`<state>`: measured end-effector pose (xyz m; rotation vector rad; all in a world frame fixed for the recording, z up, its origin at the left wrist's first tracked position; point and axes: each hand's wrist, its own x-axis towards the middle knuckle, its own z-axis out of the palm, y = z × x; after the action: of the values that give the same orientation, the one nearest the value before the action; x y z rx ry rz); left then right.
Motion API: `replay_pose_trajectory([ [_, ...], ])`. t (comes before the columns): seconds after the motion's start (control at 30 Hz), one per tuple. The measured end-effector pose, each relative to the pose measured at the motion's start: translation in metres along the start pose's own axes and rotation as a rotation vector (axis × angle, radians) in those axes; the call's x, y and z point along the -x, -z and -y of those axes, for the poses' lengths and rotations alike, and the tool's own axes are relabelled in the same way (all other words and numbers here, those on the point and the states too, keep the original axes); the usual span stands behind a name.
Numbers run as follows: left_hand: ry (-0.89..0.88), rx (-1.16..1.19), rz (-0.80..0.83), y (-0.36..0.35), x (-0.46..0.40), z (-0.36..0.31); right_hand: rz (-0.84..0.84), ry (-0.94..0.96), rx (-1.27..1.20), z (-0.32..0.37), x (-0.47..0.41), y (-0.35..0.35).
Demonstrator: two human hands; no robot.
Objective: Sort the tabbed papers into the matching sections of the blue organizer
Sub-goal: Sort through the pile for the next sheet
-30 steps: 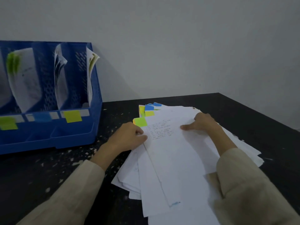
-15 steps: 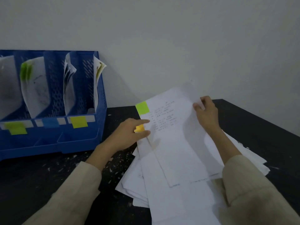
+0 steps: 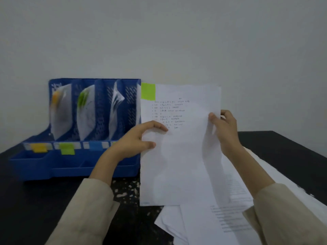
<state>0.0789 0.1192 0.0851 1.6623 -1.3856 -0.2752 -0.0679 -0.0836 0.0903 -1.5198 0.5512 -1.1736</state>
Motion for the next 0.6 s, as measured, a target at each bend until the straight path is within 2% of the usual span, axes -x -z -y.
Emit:
replay_pose_trajectory([
  [0.07,0.02,-0.011,-0.062,0.02,0.009,-0.002,0.057,-0.018,-0.04,0.007,0.003,-0.016],
  [0.2,0.031,-0.015,-0.319,0.059,0.032,-0.008,0.203,-0.009,-0.074,0.019,0.005,-0.055],
  [0.33,0.002,-0.169,-0.514,0.095,0.063,-0.014,0.358,0.052,-0.04,0.029,0.017,-0.098],
  [0.6,0.09,-0.5,-0.873,0.165,0.139,-0.029,0.712,0.171,0.096,0.047,0.055,-0.184],
])
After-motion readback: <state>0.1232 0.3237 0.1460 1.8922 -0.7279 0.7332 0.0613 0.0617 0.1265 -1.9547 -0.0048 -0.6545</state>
